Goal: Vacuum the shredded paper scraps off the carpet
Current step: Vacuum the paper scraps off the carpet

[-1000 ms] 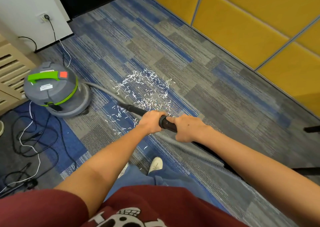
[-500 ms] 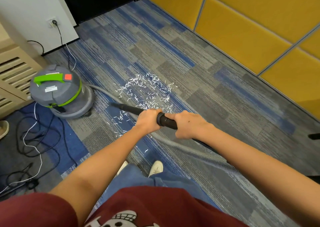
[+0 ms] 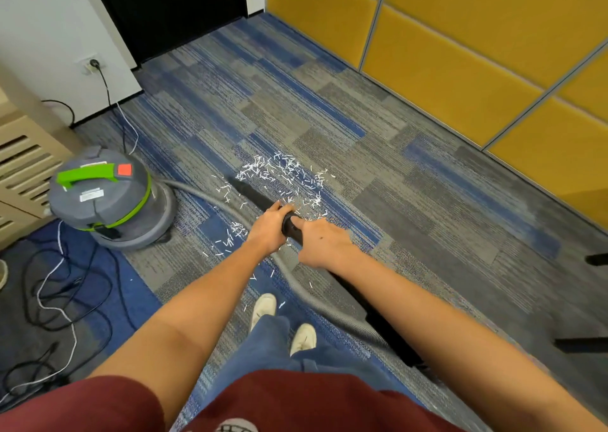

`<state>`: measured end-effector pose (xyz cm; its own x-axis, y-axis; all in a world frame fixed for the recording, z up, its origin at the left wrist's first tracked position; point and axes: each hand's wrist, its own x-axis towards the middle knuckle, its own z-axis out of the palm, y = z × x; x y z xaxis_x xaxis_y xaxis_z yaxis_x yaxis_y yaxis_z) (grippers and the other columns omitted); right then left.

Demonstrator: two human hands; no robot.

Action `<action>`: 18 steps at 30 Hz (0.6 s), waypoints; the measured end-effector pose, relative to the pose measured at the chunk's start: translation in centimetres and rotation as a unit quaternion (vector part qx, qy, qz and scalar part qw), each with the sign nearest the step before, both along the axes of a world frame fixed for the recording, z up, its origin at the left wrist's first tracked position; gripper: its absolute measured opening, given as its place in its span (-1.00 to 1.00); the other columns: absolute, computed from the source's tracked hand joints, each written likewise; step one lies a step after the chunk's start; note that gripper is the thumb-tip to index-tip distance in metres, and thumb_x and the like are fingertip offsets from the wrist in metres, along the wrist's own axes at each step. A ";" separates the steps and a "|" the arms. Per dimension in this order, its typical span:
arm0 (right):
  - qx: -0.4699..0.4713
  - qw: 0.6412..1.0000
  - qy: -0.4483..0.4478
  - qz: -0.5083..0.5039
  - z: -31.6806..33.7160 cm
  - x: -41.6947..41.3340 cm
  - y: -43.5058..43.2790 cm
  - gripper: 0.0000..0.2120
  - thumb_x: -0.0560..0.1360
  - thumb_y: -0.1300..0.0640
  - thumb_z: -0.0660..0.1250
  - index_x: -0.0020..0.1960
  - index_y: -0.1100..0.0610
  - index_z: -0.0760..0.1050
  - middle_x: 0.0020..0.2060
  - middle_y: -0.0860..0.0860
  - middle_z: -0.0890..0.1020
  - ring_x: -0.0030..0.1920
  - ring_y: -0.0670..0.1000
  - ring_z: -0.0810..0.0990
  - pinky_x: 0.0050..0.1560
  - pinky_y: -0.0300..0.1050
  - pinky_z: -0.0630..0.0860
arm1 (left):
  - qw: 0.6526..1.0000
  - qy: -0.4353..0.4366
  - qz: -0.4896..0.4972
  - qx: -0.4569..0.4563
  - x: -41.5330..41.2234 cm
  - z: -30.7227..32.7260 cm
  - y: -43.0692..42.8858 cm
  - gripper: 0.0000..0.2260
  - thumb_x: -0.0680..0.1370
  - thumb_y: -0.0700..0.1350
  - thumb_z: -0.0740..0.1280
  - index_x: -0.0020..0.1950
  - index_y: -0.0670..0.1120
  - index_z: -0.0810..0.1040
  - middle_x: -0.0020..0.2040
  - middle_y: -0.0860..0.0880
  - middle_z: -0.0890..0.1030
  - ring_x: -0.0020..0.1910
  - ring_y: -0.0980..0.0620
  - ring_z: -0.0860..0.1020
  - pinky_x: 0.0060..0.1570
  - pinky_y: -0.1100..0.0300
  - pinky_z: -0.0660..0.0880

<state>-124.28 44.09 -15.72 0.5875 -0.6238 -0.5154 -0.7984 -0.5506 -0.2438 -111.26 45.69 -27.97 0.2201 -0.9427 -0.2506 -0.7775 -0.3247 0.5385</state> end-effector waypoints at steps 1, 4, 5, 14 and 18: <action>0.010 1.000 0.002 -0.007 -0.2 0.7 -0.1 -0.49 0.50 0.17 0.26 0.43 0.02 0.27 0.06 0.10 0.51 0.09 0.14 0.56 -0.01 -0.03 0.49 | 1.000 0.010 0.005 -0.001 0.5 -0.3 0.1 -0.53 0.41 -0.38 0.31 0.29 -0.10 0.45 0.23 -0.17 0.48 0.19 -0.24 0.50 0.12 -0.10 0.47; 0.048 0.999 0.005 -0.009 -0.7 2.3 -0.3 -0.51 0.49 0.19 0.26 0.40 0.05 0.29 0.10 0.12 0.52 0.11 0.15 0.56 0.00 -0.05 0.47 | 0.999 0.031 -0.009 -0.008 2.0 -1.1 0.4 -0.58 0.38 -0.36 0.35 0.22 -0.14 0.48 0.16 -0.15 0.50 0.14 -0.20 0.50 0.10 -0.06 0.46; 0.059 0.998 0.009 -0.006 -0.8 2.8 -0.3 -0.50 0.49 0.19 0.26 0.41 0.06 0.29 0.10 0.12 0.52 0.11 0.15 0.55 0.01 -0.04 0.47 | 0.999 0.036 -0.021 -0.012 2.4 -1.1 0.6 -0.60 0.36 -0.33 0.37 0.19 -0.14 0.48 0.13 -0.13 0.52 0.12 -0.18 0.50 0.06 -0.03 0.47; 0.121 0.992 -0.033 -0.020 -0.3 5.4 -2.6 -0.49 0.39 0.25 0.35 0.32 0.17 0.35 -0.13 0.09 0.46 -0.15 0.10 0.49 -0.23 -0.18 0.37 | 0.998 0.053 -0.007 -0.043 5.8 -0.9 -0.7 -0.71 0.39 -0.31 0.34 0.09 -0.11 0.53 0.07 -0.08 0.56 0.08 -0.13 0.47 0.02 0.02 0.44; 0.140 0.988 -0.046 -0.046 -1.0 5.9 -2.5 -0.47 0.41 0.29 0.31 0.36 0.17 0.31 0.01 0.17 0.55 -0.08 0.12 0.51 -0.17 -0.12 0.44 | 0.998 0.057 -0.028 -0.017 6.6 -1.6 -1.4 -0.72 0.40 -0.30 0.34 0.07 -0.09 0.49 0.05 -0.07 0.53 0.08 -0.12 0.45 0.01 -0.03 0.47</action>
